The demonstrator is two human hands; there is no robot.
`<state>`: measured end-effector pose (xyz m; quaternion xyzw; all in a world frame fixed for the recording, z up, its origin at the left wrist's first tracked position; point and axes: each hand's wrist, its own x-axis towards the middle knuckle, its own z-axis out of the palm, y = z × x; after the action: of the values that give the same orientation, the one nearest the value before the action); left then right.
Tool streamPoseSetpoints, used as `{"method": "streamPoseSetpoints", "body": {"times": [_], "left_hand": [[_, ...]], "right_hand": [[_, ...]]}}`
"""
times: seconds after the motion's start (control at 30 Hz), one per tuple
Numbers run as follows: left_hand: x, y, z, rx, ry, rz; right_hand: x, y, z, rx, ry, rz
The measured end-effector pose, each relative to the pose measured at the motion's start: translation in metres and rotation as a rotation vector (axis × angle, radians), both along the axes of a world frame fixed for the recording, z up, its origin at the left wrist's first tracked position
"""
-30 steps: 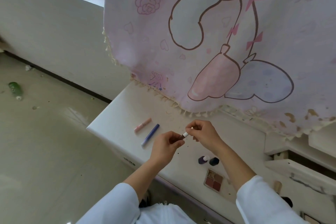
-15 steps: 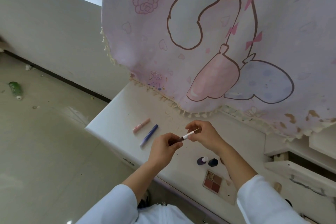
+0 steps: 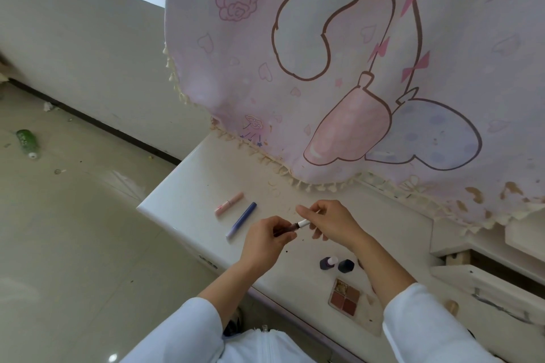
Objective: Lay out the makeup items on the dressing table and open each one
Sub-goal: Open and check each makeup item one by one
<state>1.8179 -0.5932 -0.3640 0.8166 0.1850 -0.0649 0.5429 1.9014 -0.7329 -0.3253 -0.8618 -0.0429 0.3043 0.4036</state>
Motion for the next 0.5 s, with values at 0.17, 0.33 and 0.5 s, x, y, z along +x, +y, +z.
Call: {"method": "streamPoseSetpoints", "body": {"times": [0.17, 0.33, 0.5], "left_hand": [[0.0005, -0.0004, -0.0009, 0.021, 0.003, -0.009], [0.0025, -0.0018, -0.0004, 0.017, 0.016, -0.015], [0.0022, -0.0013, -0.0016, 0.035, 0.001, -0.016]], "right_hand": [[0.0061, -0.0052, -0.0025, 0.053, -0.005, -0.029], [0.0059, -0.0062, -0.0035, 0.111, 0.074, -0.066], [0.0086, -0.0086, -0.0097, 0.09, 0.035, -0.114]]}}
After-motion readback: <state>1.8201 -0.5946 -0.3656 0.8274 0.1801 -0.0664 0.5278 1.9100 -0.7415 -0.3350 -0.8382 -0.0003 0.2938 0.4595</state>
